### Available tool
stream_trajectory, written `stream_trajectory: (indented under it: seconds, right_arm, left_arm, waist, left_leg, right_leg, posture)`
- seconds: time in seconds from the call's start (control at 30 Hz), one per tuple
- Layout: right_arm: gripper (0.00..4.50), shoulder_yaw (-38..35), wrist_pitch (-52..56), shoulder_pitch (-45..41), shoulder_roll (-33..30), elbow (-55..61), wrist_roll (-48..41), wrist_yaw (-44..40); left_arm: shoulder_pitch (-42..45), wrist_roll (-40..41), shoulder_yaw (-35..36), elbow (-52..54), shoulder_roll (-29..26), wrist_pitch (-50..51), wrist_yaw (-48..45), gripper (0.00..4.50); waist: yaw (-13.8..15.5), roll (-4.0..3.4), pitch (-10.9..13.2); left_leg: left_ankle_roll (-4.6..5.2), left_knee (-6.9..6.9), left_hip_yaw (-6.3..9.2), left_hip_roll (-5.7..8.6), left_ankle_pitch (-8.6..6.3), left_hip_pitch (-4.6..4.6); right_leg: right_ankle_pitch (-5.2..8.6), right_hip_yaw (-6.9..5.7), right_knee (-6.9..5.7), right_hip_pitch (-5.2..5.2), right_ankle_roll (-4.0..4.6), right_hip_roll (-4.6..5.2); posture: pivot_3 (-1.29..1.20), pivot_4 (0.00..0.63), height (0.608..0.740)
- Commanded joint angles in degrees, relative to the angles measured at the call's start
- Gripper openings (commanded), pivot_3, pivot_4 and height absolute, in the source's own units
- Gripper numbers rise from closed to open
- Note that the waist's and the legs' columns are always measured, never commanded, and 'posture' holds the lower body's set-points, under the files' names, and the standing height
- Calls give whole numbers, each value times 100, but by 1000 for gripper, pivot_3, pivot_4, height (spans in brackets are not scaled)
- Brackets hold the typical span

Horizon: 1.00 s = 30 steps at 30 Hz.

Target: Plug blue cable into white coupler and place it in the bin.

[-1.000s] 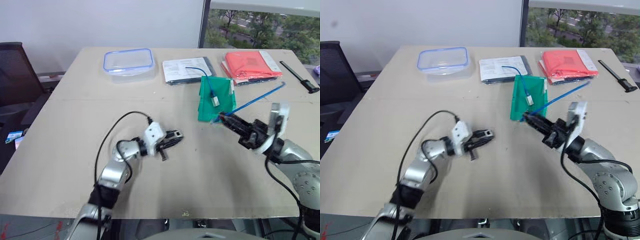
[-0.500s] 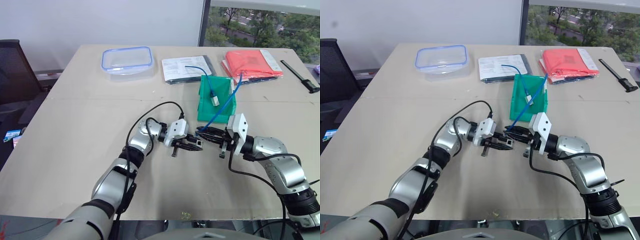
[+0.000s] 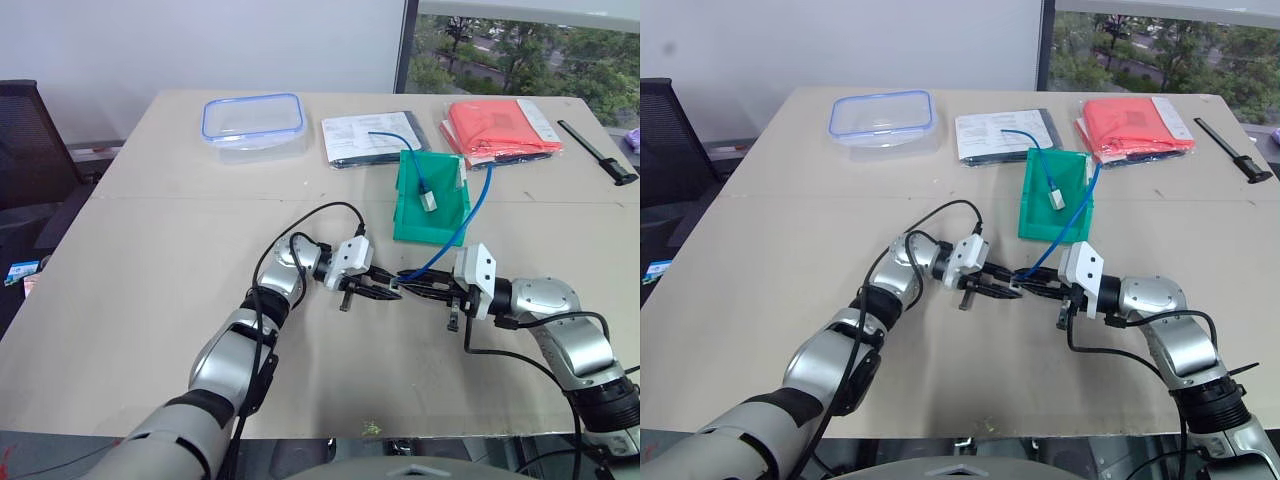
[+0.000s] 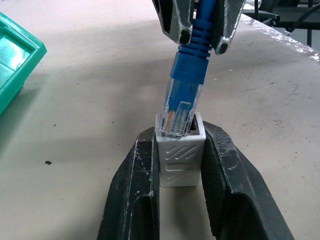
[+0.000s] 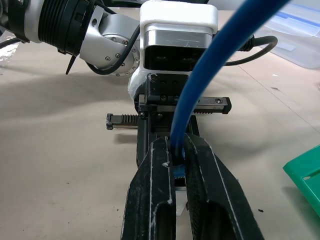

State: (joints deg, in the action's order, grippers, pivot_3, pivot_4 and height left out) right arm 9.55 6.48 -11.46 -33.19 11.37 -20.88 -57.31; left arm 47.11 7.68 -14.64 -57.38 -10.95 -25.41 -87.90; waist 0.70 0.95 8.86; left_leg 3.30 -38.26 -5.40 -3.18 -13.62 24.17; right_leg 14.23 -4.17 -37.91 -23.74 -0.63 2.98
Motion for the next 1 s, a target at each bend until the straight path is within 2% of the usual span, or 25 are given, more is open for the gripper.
stream_trajectory:
  seconds: [0.03,0.7,1.0]
  right_arm:
    - [0,-111,83,40,-101,193,-27,-59]
    - [0,-163,720,123,-187,548,-242,-69]
    - [0,52,730,-124,-40,243,179,168]
  left_arm:
    - [57,-108,48,-53,7,-73,-50,535]
    - [-7,-201,137,-66,85,-53,-66,535]
    - [-27,-242,144,-23,158,-76,-69,535]
  waist:
    - [-1,0,0]
    - [5,0,0]
    - [6,1,-1]
  left_leg:
    - [0,0,0,0,0,0]
    - [0,-3,1,1,0,0]
    - [0,-5,1,1,0,0]
  right_leg:
    - [0,0,1,1,0,0]
    - [0,-1,-1,2,0,1]
    - [0,-1,-2,3,0,1]
  posture:
    - [0,150,736]
    - [0,150,736]
    - [0,150,736]
